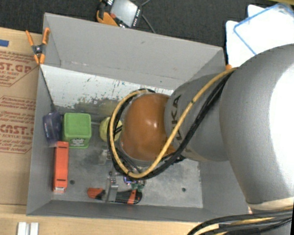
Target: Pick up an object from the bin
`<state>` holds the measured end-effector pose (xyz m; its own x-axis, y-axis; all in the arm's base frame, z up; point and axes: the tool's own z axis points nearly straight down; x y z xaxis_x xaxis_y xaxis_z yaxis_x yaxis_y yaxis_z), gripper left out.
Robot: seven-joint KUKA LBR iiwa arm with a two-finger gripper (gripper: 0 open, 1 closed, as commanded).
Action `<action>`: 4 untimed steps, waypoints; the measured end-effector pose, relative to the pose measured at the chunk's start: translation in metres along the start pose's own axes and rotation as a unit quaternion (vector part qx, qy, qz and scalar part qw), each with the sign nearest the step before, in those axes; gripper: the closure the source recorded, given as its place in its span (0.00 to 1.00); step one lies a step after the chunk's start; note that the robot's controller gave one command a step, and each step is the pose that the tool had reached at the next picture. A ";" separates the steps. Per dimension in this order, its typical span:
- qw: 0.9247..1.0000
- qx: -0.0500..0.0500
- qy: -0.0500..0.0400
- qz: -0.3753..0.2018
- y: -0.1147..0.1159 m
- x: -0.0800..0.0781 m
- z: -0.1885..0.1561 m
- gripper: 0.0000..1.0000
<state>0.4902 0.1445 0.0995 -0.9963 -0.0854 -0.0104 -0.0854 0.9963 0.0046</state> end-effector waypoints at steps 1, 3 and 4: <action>0.987 0.002 -0.008 -0.163 -0.022 0.008 0.027 0.00; 0.999 -0.001 -0.003 -0.044 -0.039 0.010 0.027 1.00; 0.999 0.000 0.004 -0.044 -0.040 0.013 -0.001 1.00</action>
Offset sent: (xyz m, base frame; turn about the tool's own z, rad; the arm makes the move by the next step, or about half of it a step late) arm -0.0069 -0.0418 -0.0295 -0.0874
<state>0.4805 0.1040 0.0999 -0.9848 -0.1734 -0.0033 -0.1734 0.9848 0.0045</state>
